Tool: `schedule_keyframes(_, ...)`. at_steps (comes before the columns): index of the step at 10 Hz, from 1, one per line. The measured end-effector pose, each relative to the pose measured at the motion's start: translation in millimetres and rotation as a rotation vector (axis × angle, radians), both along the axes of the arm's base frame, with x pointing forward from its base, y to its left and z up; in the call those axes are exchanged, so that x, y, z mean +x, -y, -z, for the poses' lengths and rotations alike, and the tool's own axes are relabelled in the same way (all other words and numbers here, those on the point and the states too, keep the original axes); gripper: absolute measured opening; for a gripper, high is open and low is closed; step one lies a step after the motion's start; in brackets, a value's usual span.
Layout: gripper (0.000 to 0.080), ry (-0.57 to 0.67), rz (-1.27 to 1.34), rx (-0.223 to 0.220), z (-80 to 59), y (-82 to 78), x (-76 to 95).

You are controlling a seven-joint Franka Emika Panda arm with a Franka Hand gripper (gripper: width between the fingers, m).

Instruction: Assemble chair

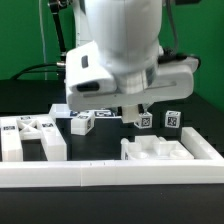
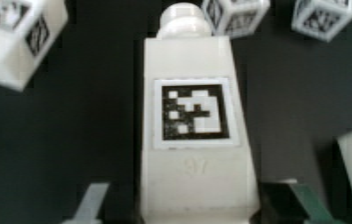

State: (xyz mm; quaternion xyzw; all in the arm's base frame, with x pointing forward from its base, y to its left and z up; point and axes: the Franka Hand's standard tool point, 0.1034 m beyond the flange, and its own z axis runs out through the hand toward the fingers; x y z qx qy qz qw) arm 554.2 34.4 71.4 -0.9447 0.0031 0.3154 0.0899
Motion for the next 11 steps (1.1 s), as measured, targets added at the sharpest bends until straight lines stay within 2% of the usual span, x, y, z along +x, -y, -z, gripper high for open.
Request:
schedule_keyframes(2, 0.0288, 0.134, 0.000, -0.007, -34.5, -5.1, 24.4)
schedule_keyframes(3, 0.0288, 0.280, 0.014, -0.024, -32.6, -3.1, 39.5)
schedule_keyframes(4, 0.0288, 0.328, 0.022, -0.035, -31.9, -1.3, 32.9)
schedule_keyframes(5, 0.0288, 0.367, 0.028, -0.042, -32.1, -0.2, 34.1)
schedule_keyframes(6, 0.0288, 0.465, 0.039, -0.057, -32.1, 1.9, 44.0)
schedule_keyframes(7, 0.0288, 0.521, 0.046, -0.067, -35.2, 1.5, 42.9)
schedule_keyframes(8, 0.0288, 0.548, 0.046, -0.064, -48.9, -3.2, 48.4)
schedule_keyframes(9, 0.0288, 0.632, 0.052, -0.071, -60.1, -5.4, 61.7)
schedule_keyframes(10, 0.0288, 0.689, 0.060, -0.080, -64.8, -7.2, 64.3)
schedule_keyframes(11, 0.0288, 0.756, 0.065, -0.090, -63.6, -5.4, 67.5)
